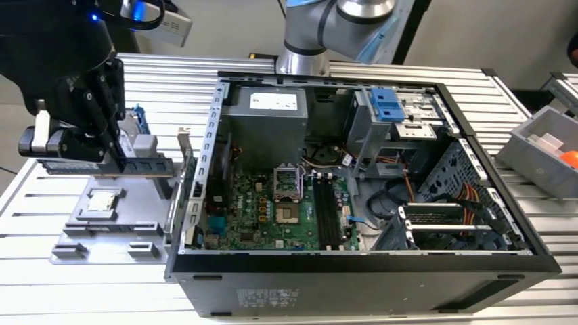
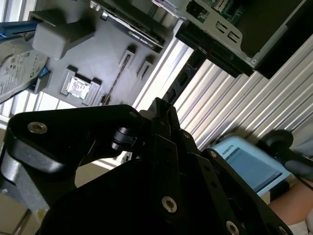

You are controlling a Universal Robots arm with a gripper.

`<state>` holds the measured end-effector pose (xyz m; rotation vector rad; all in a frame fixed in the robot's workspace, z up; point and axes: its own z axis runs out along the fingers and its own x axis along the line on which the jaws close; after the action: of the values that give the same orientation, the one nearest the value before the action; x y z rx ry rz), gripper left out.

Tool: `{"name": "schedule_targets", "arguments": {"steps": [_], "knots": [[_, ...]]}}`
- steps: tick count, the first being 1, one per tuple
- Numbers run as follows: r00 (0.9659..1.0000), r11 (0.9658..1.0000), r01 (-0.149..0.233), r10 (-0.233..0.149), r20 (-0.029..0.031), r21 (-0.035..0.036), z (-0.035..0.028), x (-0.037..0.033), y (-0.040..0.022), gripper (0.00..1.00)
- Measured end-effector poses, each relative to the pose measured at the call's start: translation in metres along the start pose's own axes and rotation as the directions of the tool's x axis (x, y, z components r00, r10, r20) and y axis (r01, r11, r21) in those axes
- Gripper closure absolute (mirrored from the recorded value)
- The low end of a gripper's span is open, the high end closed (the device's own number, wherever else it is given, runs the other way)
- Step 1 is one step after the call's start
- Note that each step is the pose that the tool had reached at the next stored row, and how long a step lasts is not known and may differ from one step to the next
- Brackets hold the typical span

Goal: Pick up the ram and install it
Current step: 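Pick up the ram and move it above insertion slot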

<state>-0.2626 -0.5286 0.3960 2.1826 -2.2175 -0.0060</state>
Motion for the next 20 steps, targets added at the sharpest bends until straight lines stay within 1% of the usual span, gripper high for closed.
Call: {"name": "schedule_targets", "arguments": {"steps": [20], "knots": [[1.0,1.0,0.0,0.0,-0.0002,-0.0002,-0.0004,-0.0002,-0.0121,1.0]]}}
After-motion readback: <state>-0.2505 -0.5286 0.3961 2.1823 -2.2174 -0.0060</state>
